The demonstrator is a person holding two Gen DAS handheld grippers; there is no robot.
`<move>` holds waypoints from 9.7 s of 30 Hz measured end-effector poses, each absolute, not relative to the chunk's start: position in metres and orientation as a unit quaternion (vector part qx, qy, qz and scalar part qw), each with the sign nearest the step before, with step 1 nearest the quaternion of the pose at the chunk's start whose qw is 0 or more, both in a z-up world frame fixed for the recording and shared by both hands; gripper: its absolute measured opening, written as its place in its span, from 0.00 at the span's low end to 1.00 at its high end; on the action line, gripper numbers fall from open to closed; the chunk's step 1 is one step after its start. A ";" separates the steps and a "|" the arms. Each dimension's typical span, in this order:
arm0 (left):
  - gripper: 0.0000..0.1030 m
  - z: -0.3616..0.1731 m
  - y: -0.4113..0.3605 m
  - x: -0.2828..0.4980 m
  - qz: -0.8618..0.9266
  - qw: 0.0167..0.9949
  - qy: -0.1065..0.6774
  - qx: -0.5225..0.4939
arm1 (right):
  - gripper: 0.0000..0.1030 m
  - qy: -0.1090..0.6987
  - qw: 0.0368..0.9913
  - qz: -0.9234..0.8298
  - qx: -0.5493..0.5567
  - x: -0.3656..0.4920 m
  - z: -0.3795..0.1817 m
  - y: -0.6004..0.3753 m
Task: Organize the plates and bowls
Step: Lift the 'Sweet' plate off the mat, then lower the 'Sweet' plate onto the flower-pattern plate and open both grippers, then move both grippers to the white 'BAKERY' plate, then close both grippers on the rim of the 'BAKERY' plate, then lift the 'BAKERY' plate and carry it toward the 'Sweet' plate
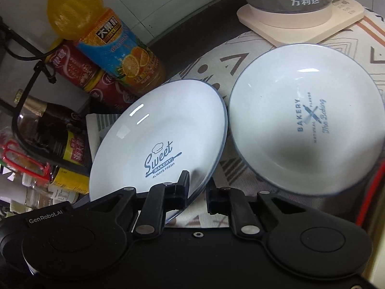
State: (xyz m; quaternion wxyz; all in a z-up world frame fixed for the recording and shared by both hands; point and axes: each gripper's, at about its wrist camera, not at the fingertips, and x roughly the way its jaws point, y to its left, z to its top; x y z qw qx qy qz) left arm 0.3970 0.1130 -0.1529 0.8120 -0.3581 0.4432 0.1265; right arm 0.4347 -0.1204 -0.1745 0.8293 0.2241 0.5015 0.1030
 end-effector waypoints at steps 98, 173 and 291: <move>0.13 -0.156 0.134 0.206 0.191 0.766 0.461 -0.406 | 0.11 0.484 0.857 0.143 0.104 0.269 -0.172 -0.114; 0.79 -0.090 0.037 0.277 0.103 0.809 0.456 -0.357 | 0.98 0.393 0.901 0.119 0.139 0.312 -0.049 -0.222; 0.10 -0.125 0.055 0.354 0.069 0.784 0.457 -0.413 | 0.11 0.533 0.791 0.229 0.192 0.446 -0.117 -0.234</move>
